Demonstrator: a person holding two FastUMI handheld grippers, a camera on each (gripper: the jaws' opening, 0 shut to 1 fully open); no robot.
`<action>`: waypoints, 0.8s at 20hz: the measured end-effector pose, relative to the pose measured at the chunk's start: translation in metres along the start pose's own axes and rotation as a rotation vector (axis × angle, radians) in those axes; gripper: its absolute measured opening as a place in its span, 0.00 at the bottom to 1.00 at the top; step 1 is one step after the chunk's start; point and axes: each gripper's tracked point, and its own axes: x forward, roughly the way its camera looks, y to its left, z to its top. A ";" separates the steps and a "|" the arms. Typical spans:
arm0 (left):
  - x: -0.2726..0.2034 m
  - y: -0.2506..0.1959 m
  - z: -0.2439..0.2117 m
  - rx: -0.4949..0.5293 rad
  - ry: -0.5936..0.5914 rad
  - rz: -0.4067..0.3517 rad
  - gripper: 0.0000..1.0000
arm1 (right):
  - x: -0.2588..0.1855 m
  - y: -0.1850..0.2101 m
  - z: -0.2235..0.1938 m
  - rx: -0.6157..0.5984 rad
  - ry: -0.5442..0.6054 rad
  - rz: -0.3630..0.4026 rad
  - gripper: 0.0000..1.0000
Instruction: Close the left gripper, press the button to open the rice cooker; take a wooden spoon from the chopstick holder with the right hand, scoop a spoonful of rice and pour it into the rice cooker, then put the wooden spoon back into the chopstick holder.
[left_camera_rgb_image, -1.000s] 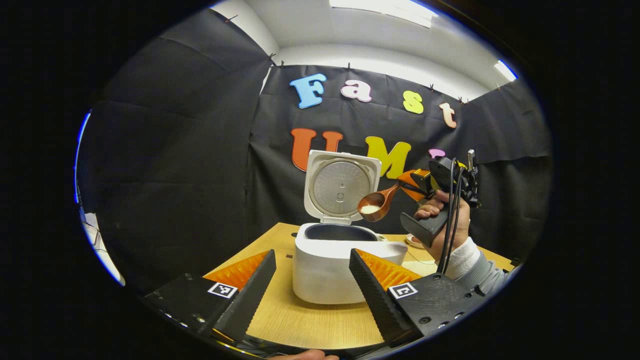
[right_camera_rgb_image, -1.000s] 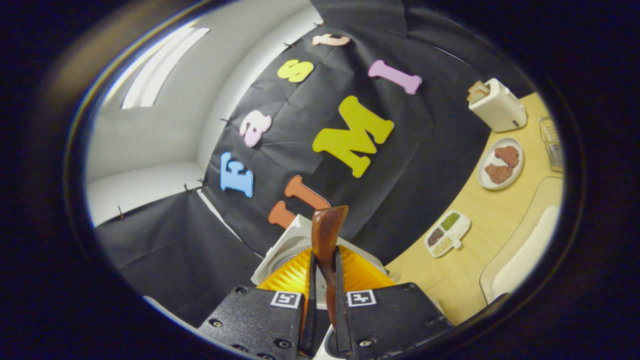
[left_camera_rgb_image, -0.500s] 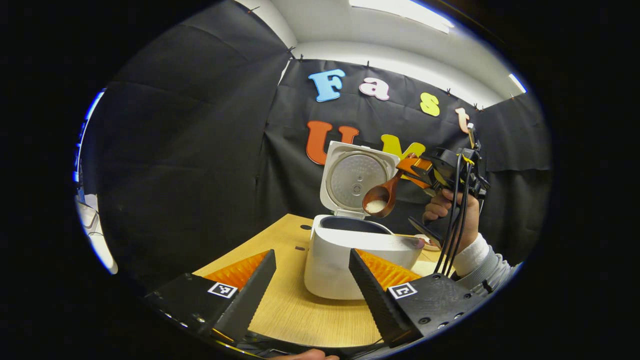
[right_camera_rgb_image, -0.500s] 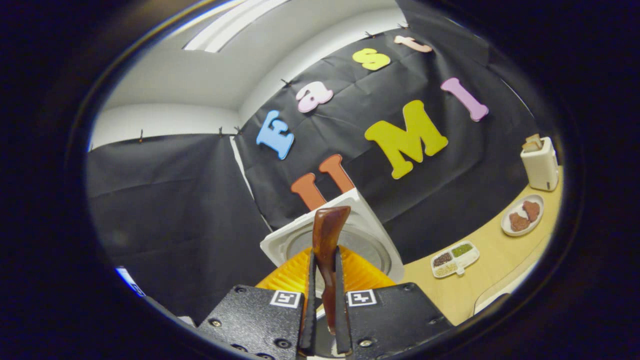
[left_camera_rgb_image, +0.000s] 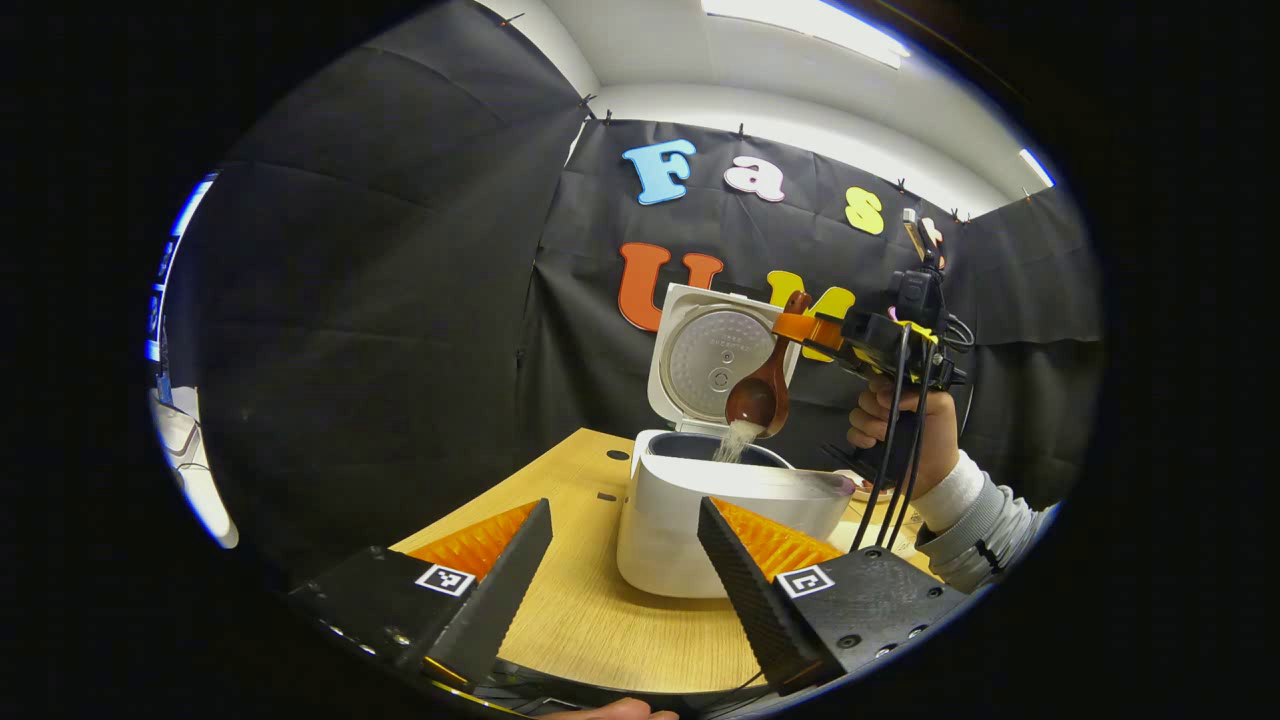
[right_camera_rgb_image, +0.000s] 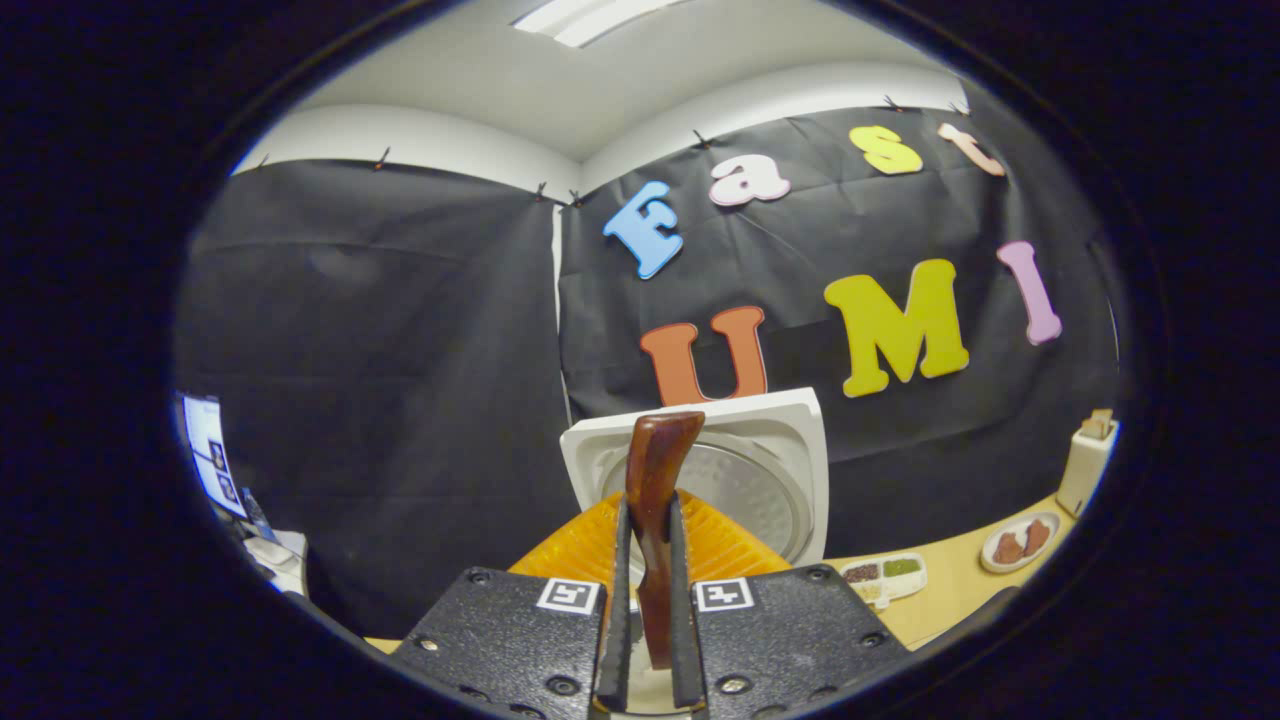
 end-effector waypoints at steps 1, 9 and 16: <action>0.000 0.000 0.000 -0.002 0.003 -0.002 0.94 | 0.000 0.001 0.000 -0.063 0.000 0.000 0.22; 0.004 -0.014 0.003 0.029 0.017 -0.028 0.94 | -0.012 -0.014 -0.002 -0.260 -0.001 -0.035 0.22; 0.017 -0.048 0.022 0.034 -0.001 -0.025 0.94 | -0.052 -0.065 0.030 -0.201 -0.044 -0.076 0.22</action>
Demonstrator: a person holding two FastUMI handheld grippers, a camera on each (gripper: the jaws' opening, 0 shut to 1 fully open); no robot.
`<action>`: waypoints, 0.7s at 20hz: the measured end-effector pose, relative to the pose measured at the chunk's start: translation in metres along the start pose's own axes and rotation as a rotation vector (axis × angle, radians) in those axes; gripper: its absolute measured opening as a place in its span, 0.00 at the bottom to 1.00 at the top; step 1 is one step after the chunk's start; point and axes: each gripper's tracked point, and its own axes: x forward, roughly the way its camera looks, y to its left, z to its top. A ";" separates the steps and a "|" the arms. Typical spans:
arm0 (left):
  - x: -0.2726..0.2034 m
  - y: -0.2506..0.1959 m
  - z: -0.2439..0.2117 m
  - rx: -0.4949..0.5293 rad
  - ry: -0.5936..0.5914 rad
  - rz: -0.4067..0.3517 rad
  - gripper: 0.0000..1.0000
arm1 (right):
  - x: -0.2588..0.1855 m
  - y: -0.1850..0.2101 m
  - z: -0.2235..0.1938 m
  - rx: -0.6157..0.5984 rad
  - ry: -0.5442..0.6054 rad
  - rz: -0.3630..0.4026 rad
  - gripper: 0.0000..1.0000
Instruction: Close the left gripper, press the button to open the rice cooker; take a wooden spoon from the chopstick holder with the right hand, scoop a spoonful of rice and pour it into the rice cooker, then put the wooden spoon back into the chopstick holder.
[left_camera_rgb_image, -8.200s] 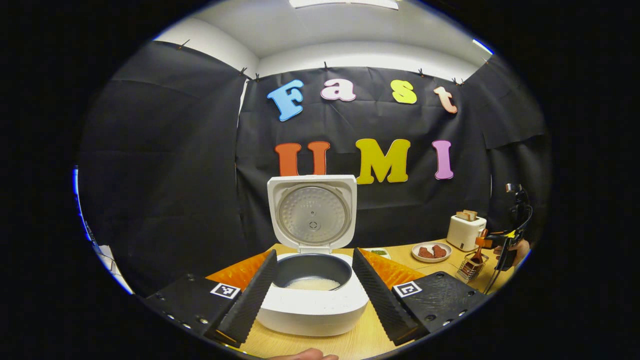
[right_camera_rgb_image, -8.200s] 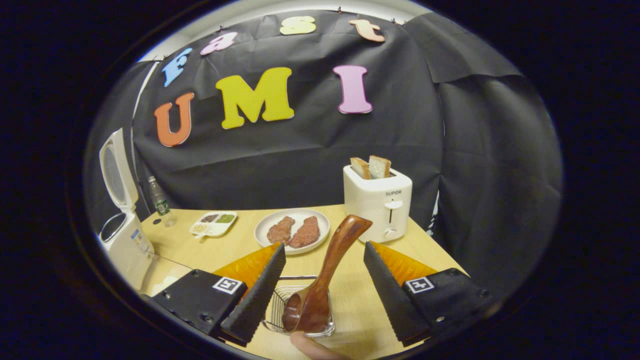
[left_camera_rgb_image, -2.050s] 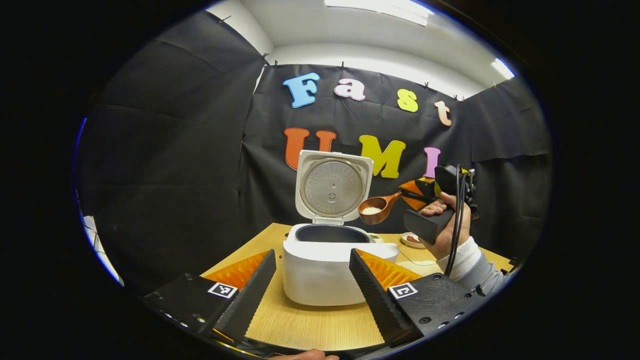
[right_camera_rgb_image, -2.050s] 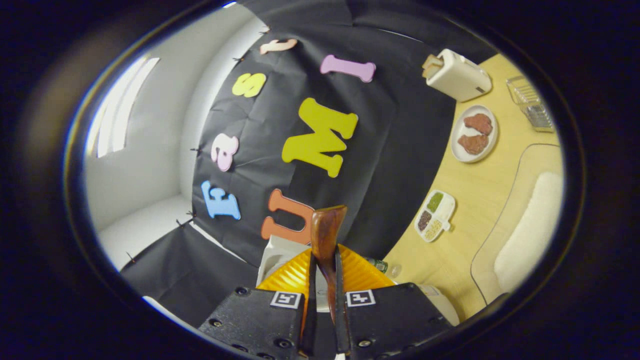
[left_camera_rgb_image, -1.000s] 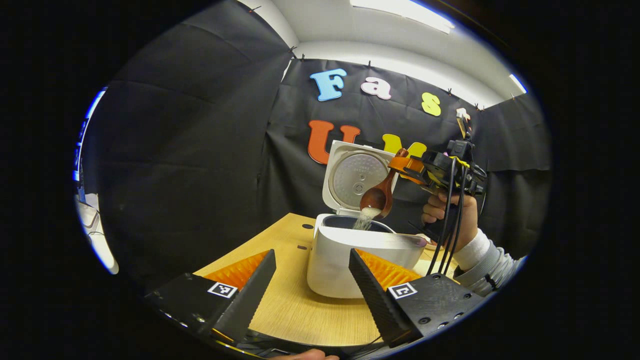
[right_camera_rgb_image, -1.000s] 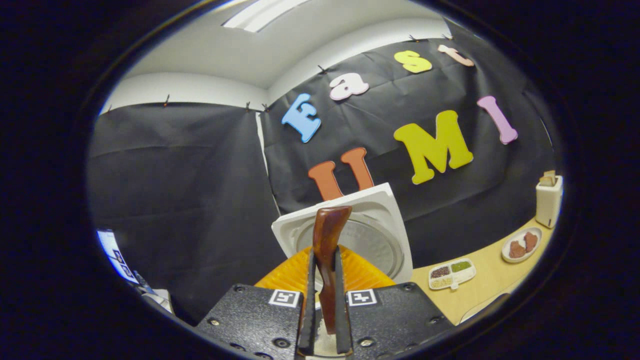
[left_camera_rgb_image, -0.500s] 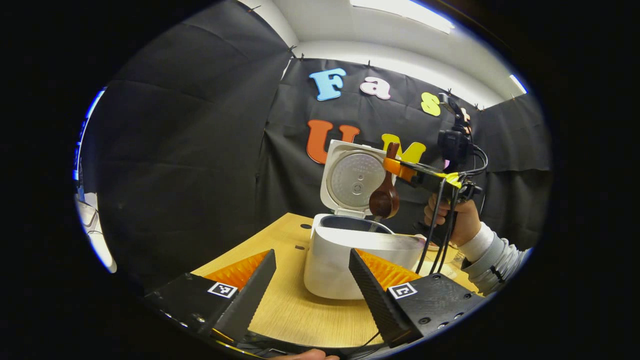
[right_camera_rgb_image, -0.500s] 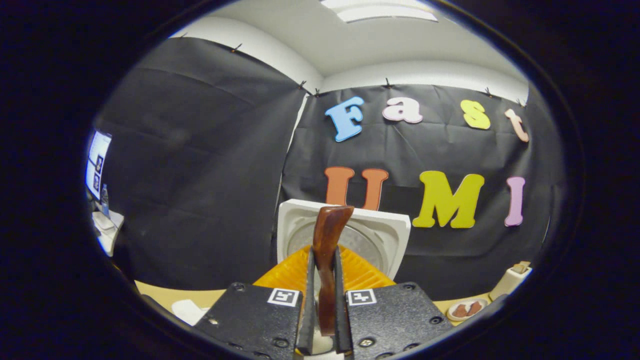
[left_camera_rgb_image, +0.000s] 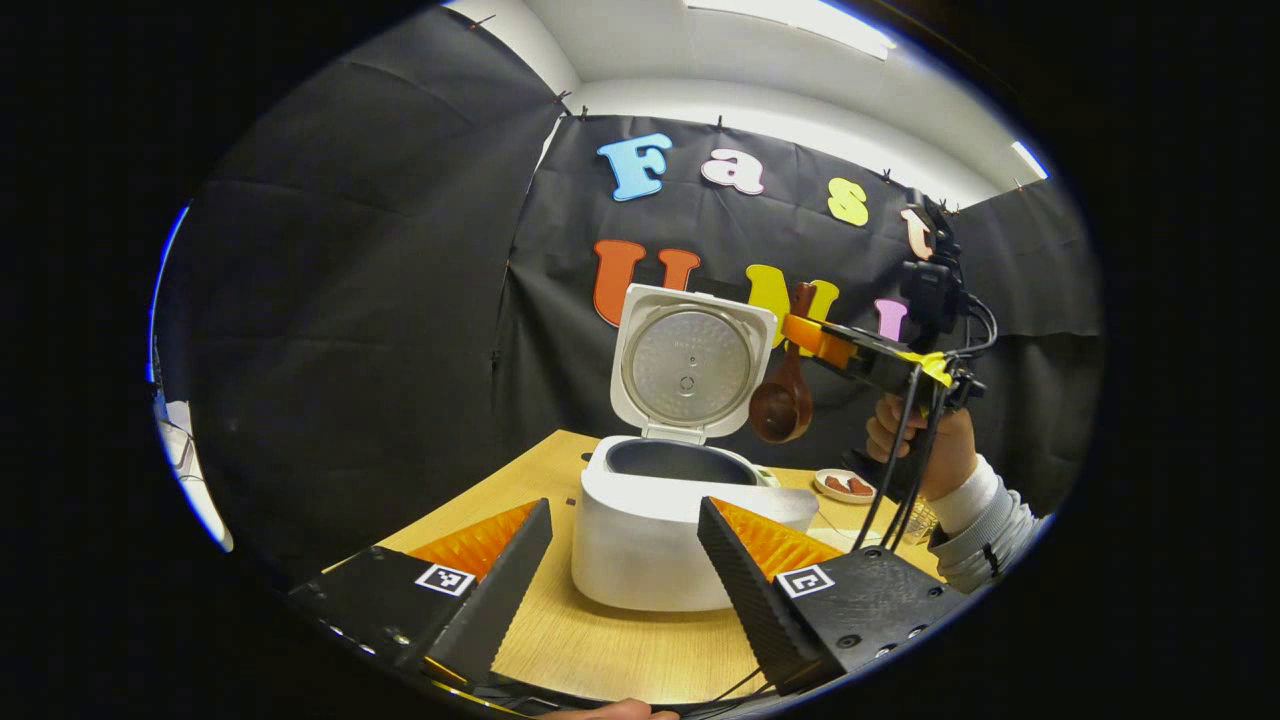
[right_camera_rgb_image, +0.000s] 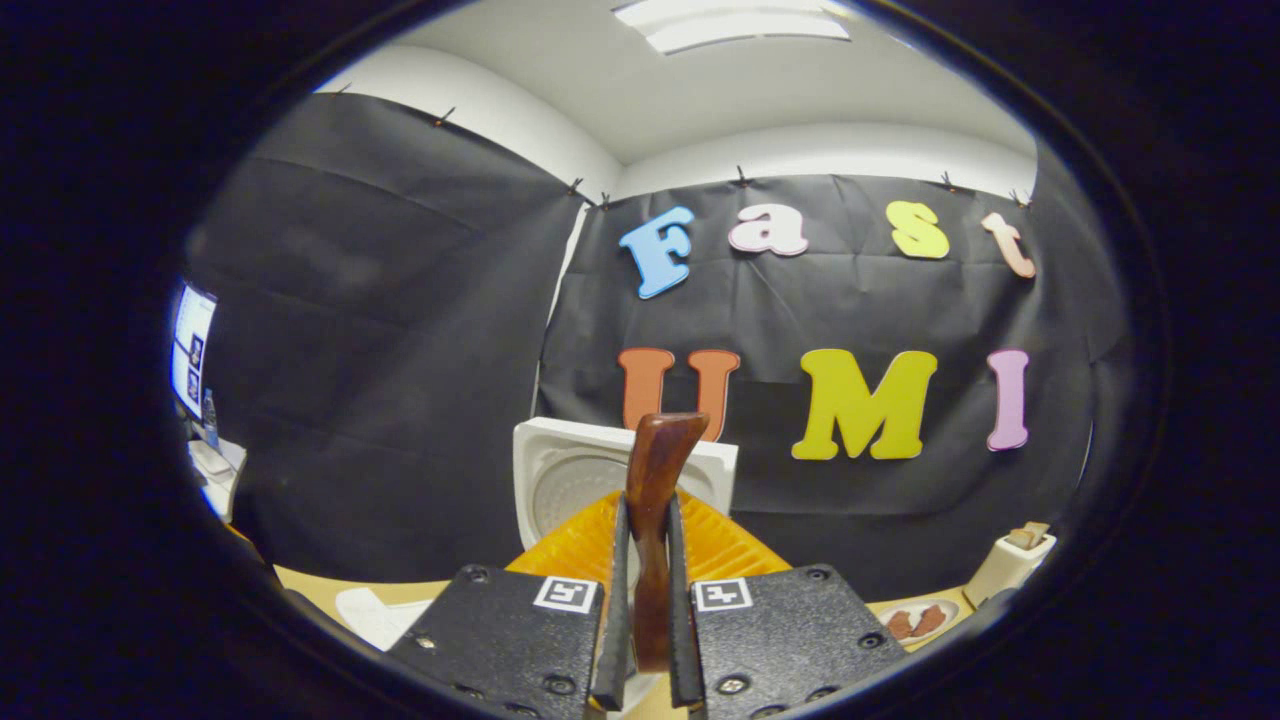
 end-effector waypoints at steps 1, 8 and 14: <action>0.000 -0.005 0.005 0.001 -0.015 0.003 0.94 | -0.007 -0.012 0.004 0.008 -0.004 -0.011 0.22; 0.014 -0.049 0.037 -0.017 -0.099 -0.018 0.94 | -0.045 -0.108 0.005 0.066 0.012 -0.083 0.22; 0.032 -0.086 0.050 0.003 -0.118 -0.039 0.94 | -0.074 -0.192 -0.013 0.139 0.055 -0.189 0.22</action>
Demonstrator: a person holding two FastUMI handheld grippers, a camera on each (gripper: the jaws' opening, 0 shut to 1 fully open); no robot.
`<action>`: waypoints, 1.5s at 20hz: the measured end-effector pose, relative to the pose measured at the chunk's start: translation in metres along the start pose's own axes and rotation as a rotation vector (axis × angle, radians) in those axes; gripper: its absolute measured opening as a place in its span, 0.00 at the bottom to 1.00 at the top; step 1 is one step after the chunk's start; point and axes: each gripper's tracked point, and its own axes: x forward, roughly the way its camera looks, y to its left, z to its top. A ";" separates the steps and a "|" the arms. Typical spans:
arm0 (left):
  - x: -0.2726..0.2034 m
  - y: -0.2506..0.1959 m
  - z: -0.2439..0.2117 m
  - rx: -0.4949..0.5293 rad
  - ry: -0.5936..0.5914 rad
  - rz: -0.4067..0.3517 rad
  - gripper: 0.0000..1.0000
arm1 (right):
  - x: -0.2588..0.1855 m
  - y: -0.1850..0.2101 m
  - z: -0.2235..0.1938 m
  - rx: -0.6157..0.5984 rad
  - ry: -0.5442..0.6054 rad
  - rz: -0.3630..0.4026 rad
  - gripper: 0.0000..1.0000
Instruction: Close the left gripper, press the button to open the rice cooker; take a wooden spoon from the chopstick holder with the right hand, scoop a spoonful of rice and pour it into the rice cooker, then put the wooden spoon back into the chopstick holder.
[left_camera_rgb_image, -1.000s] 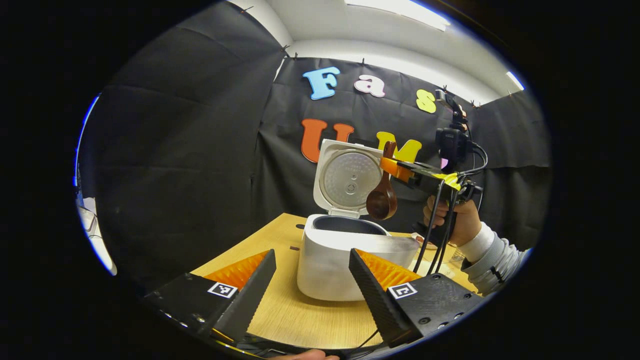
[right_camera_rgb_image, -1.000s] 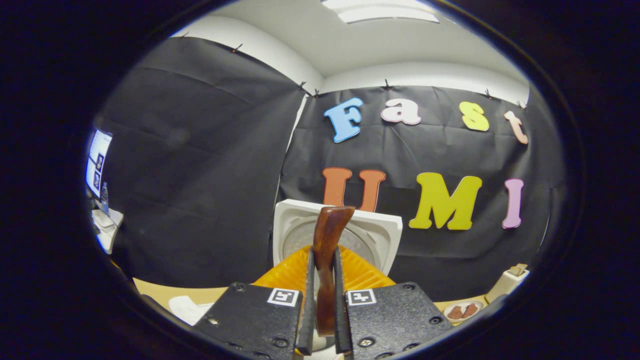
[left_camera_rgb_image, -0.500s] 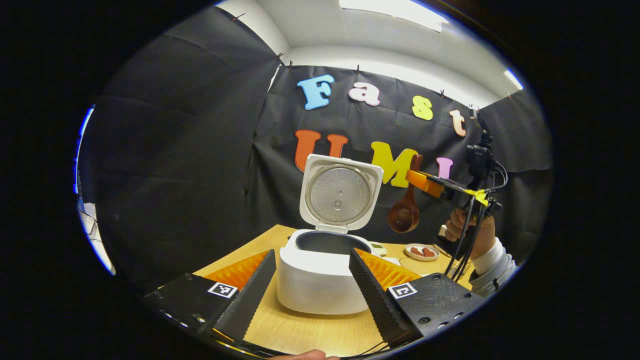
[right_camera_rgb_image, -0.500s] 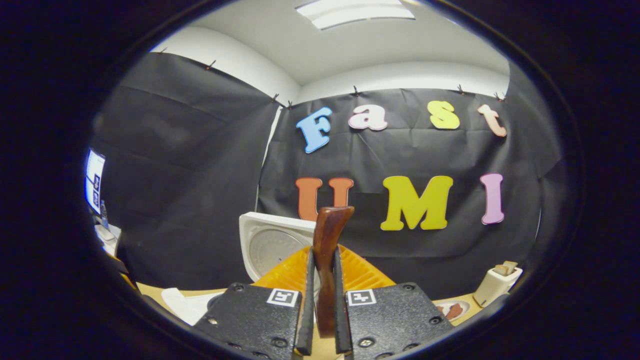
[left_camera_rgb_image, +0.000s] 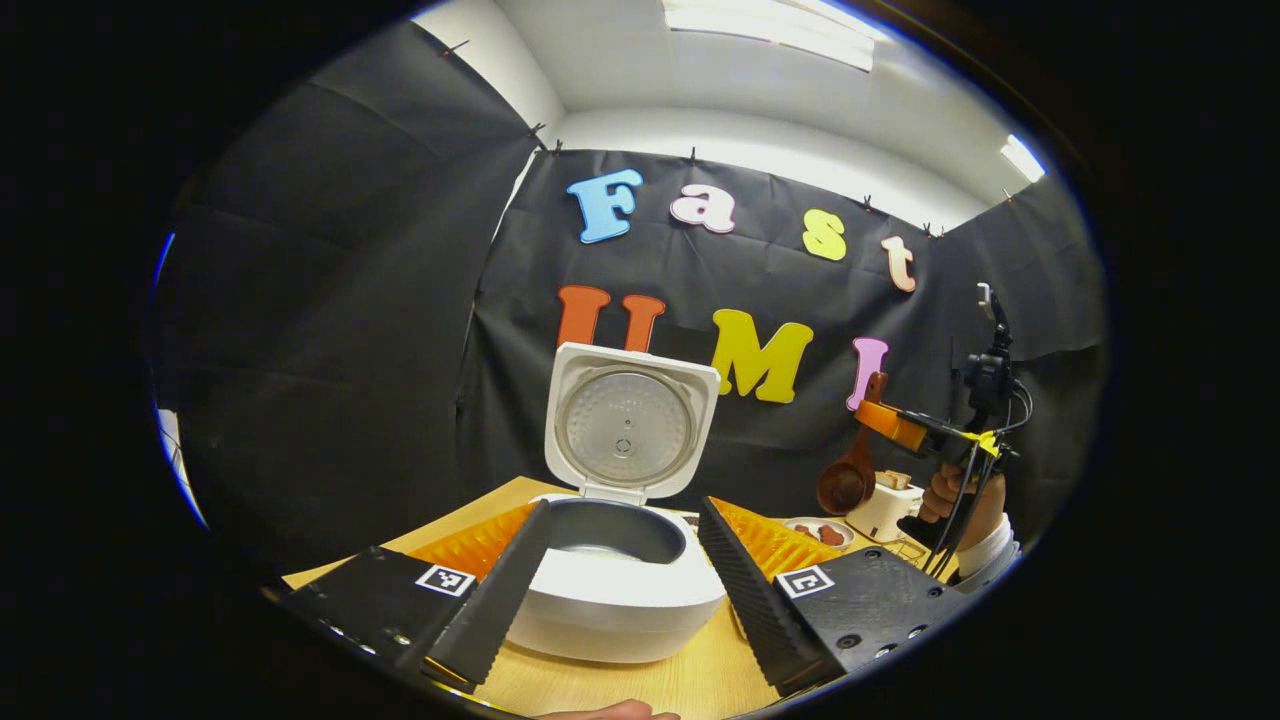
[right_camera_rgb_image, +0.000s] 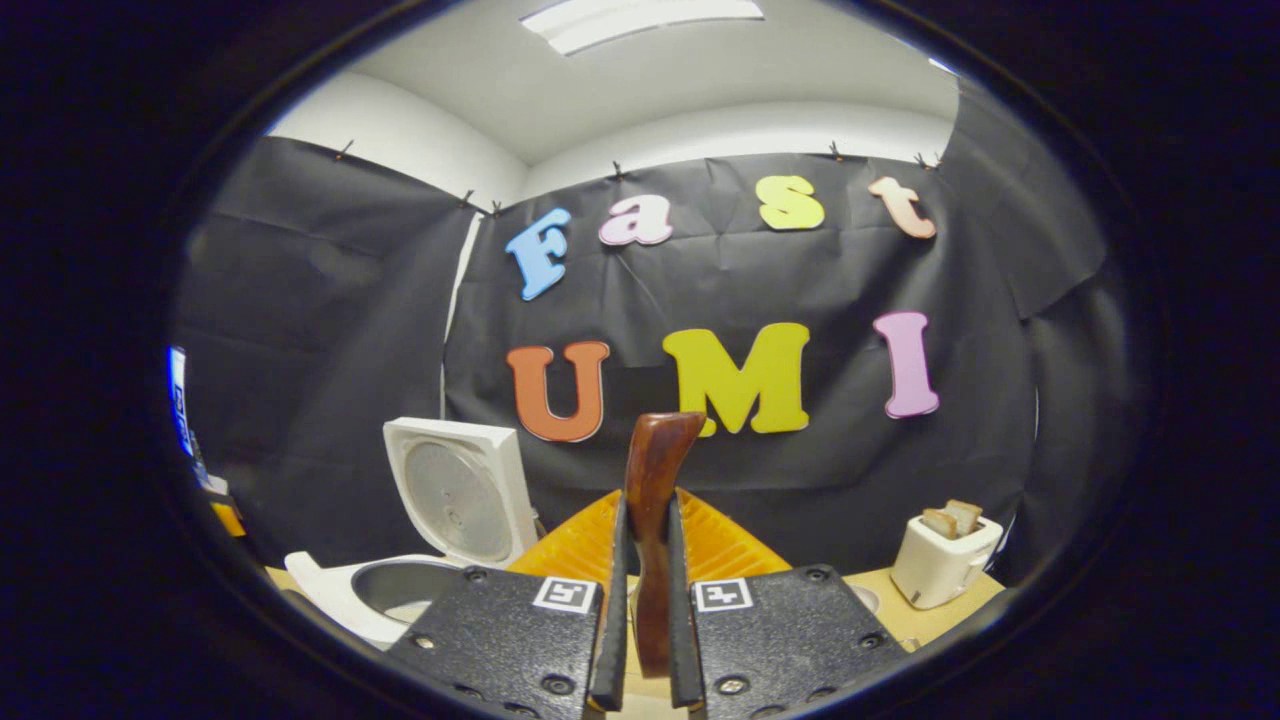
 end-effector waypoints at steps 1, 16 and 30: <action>0.003 -0.005 0.001 0.008 -0.004 -0.004 0.94 | -0.003 -0.014 -0.002 0.011 0.006 -0.014 0.22; 0.035 -0.057 0.000 0.082 -0.018 -0.050 0.94 | -0.055 -0.194 -0.078 0.122 0.189 -0.294 0.23; 0.054 -0.059 -0.019 0.076 0.037 -0.047 0.94 | -0.071 -0.247 -0.111 0.249 0.203 -0.390 0.57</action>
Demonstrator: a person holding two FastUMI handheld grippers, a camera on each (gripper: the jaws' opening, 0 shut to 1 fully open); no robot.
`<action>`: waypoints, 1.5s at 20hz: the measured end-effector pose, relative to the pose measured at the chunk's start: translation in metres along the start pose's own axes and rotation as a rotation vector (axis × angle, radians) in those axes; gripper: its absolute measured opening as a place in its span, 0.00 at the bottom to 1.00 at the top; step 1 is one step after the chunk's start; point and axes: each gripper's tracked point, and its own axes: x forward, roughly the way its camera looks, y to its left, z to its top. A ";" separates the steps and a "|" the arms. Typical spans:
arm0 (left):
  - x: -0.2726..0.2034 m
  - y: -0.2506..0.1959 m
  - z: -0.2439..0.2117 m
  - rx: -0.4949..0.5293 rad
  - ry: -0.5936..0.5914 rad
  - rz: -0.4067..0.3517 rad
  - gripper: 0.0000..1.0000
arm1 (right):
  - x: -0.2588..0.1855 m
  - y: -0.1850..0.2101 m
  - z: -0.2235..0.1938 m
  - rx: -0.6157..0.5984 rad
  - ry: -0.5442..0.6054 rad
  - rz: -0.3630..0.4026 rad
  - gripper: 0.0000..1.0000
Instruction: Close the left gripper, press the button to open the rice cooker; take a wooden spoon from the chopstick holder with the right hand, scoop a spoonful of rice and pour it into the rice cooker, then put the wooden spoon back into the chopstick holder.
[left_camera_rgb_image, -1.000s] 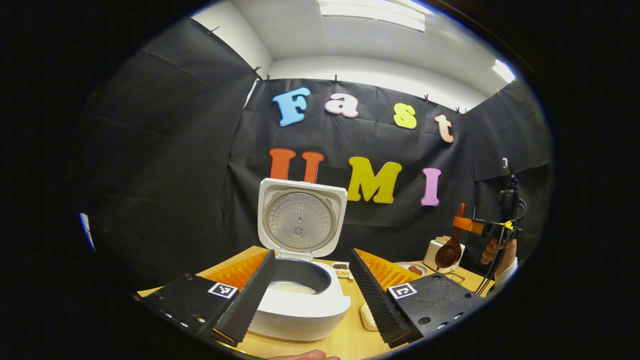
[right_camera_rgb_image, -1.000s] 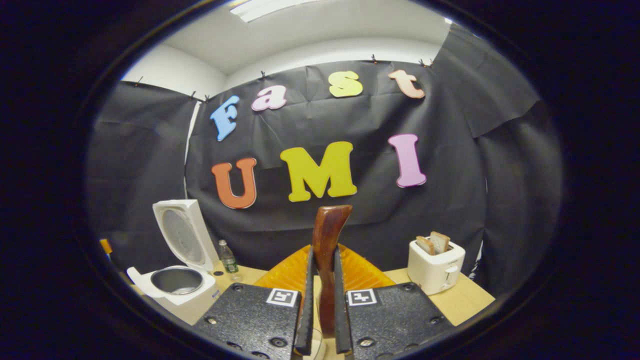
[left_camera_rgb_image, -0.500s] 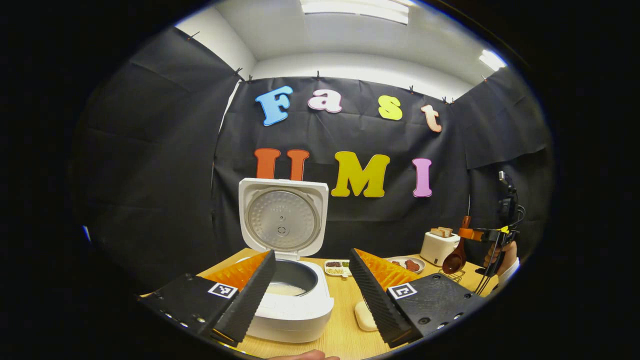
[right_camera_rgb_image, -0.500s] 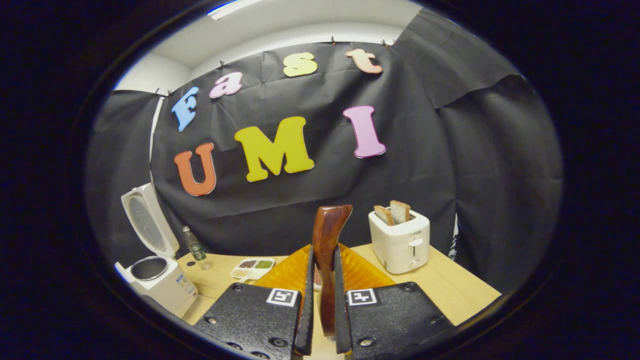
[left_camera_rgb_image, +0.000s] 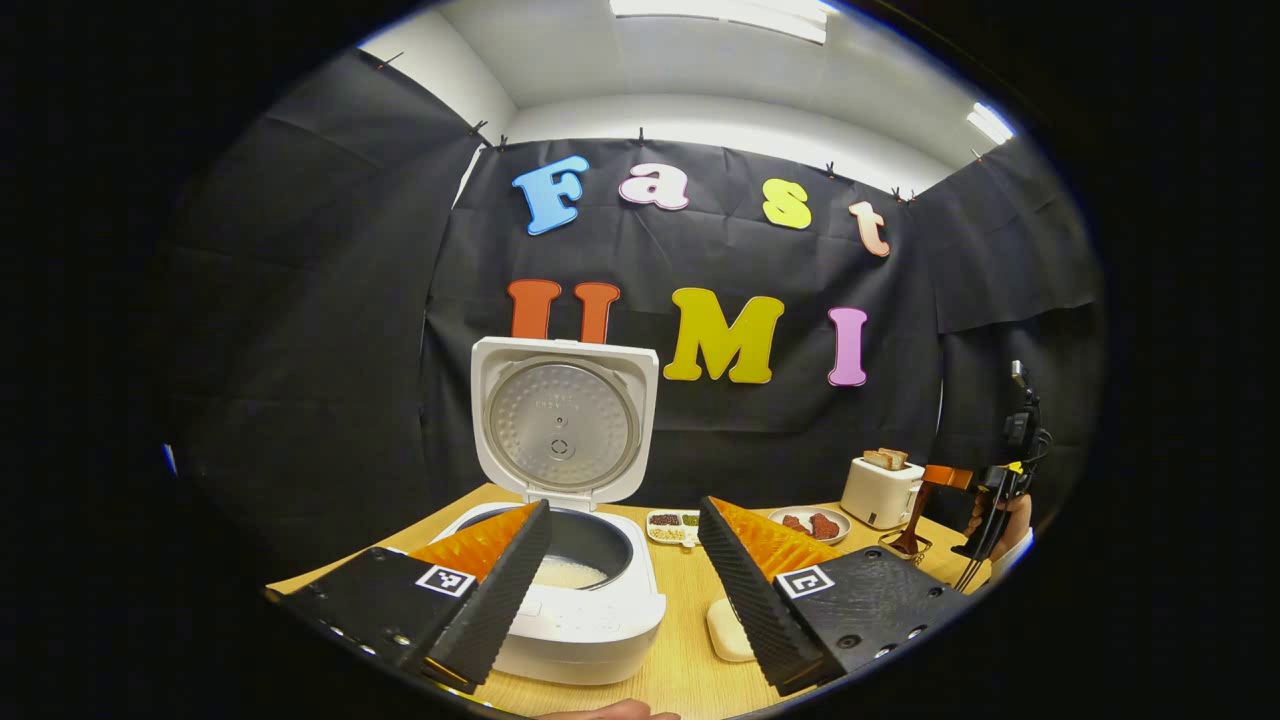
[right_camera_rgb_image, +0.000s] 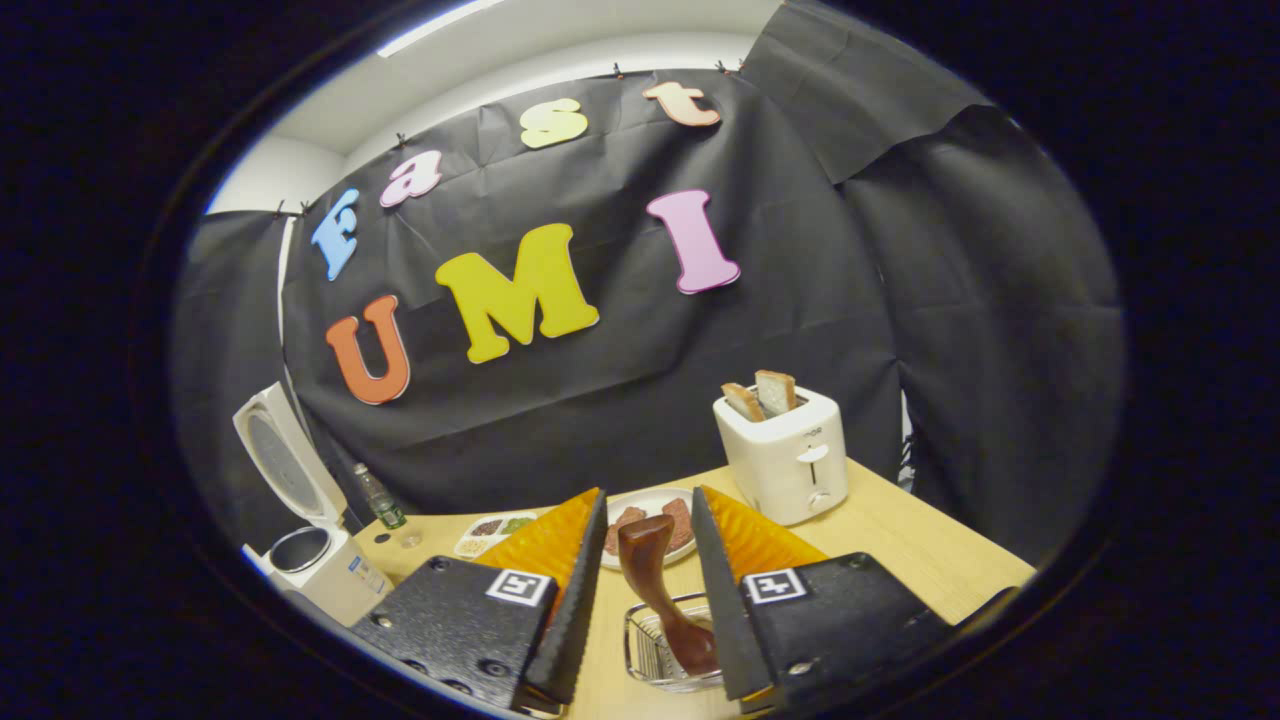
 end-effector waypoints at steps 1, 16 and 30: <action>0.001 0.002 0.000 -0.006 0.002 0.002 0.94 | -0.001 -0.006 0.004 -0.002 -0.013 -0.020 0.59; 0.024 0.039 0.041 -0.047 -0.011 0.019 0.94 | -0.085 0.019 0.032 -0.107 -0.101 -0.004 0.92; 0.114 0.057 0.145 0.053 -0.051 -0.029 0.94 | -0.145 0.079 0.062 -0.219 -0.323 0.161 1.00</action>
